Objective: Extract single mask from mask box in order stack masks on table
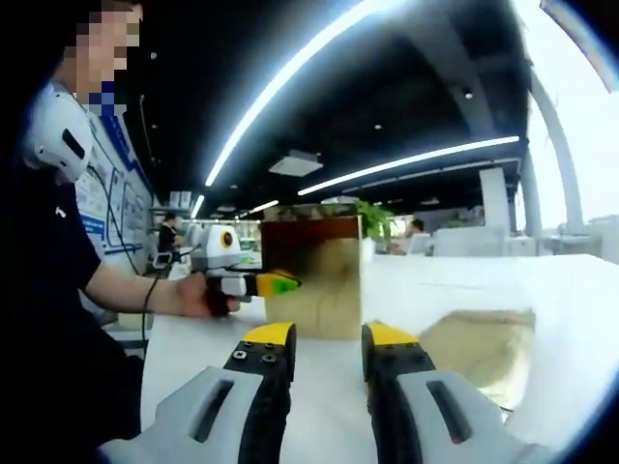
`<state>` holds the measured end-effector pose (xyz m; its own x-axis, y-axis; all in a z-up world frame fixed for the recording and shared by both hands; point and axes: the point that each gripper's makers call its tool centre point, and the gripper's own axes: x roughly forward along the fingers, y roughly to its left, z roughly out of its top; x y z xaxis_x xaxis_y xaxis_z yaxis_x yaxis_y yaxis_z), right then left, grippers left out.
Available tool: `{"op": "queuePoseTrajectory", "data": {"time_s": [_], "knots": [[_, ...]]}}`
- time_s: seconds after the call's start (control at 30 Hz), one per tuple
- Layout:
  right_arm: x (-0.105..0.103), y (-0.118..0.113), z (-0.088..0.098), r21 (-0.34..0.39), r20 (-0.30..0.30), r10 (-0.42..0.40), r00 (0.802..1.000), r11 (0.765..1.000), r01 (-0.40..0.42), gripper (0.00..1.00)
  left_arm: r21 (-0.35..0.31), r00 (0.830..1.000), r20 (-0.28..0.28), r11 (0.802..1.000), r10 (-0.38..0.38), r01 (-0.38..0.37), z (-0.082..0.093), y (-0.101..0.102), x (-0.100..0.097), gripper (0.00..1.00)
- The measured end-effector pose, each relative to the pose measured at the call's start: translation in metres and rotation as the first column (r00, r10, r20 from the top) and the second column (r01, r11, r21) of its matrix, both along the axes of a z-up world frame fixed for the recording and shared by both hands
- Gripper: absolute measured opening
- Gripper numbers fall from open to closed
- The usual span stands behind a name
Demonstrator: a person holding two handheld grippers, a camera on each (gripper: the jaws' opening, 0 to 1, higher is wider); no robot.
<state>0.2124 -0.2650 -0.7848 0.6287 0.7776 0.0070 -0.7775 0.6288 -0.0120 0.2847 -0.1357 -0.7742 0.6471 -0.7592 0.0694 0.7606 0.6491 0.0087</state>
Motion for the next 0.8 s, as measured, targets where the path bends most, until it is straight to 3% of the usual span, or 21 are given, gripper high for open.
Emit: {"op": "queuePoseTrajectory", "data": {"time_s": [0.3, 0.37, 0.53, 0.8], "knots": [[0.002, -0.002, 0.004, 0.020, -0.003, -0.002, 1.000, 1.000, 0.002, 0.24, 0.002, 1.000, -0.001, 1.000, -0.001, 0.001, 0.000, 0.000, 0.001, 0.31], [0.012, -0.012, 0.004, 0.017, -0.027, -0.075, 0.997, 0.997, 0.075, 0.24, 0.003, 1.000, -0.001, 1.000, 0.001, -0.001, -0.001, -0.001, 0.002, 0.31], [0.018, -0.020, 0.028, 0.039, -0.010, -0.114, 0.993, 0.993, 0.114, 0.25, 0.002, 1.000, -0.003, 1.000, 0.000, 0.000, 0.000, 0.000, 0.002, 0.31], [0.011, -0.005, 0.074, -0.006, 0.040, -0.033, 0.999, 0.999, 0.033, 0.26, 0.005, 1.000, -0.001, 1.000, -0.003, 0.003, 0.000, 0.000, 0.002, 0.31]]}}
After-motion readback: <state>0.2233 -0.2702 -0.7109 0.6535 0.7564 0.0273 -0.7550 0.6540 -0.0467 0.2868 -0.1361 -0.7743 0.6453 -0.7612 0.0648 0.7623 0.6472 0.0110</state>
